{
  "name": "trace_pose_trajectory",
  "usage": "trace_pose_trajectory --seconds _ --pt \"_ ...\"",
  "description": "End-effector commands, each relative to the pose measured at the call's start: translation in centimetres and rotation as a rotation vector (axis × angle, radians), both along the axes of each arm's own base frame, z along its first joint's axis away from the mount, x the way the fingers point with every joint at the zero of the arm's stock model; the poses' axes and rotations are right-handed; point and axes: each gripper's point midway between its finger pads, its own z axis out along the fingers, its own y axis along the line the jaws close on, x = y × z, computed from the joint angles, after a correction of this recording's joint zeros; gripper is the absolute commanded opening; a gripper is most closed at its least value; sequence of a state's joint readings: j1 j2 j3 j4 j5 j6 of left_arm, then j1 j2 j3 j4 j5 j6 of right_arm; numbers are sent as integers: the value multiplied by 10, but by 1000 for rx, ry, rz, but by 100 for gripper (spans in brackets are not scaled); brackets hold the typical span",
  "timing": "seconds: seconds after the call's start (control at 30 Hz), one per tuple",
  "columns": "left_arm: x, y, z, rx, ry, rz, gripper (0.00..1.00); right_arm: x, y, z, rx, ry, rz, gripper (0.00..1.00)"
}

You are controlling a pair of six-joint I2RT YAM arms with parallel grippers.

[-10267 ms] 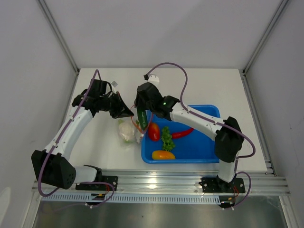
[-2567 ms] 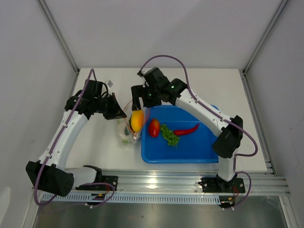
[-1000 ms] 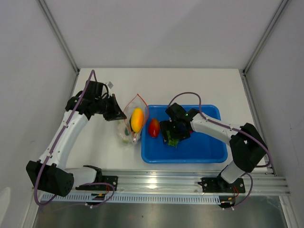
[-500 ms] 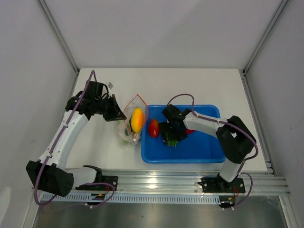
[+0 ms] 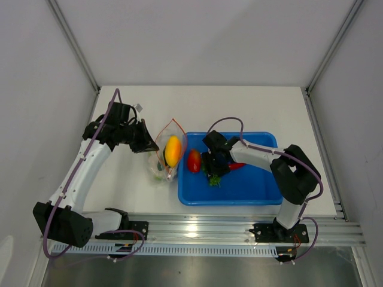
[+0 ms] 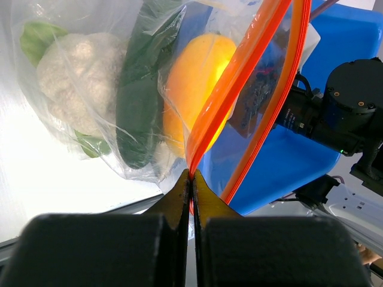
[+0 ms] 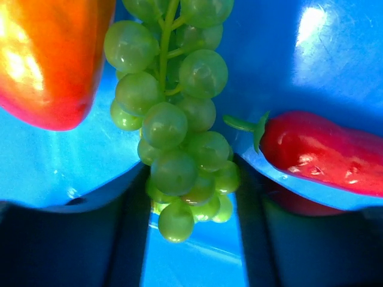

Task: Place the food in the zip-top bag and seal the zipper
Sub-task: Pick up the fake fruit from the bin.

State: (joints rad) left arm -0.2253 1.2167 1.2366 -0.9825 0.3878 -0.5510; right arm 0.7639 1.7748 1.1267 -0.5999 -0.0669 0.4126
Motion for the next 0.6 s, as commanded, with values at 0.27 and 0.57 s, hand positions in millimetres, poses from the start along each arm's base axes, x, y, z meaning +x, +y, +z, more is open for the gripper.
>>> trace_pose_trajectory --seconds 0.27,0.57 --pt "0 -2 -3 -21 11 25 1 -2 -2 2 13 -26 10 31" --pt "0 -3 -6 -29 21 32 1 -1 -3 12 23 -42 12 18"
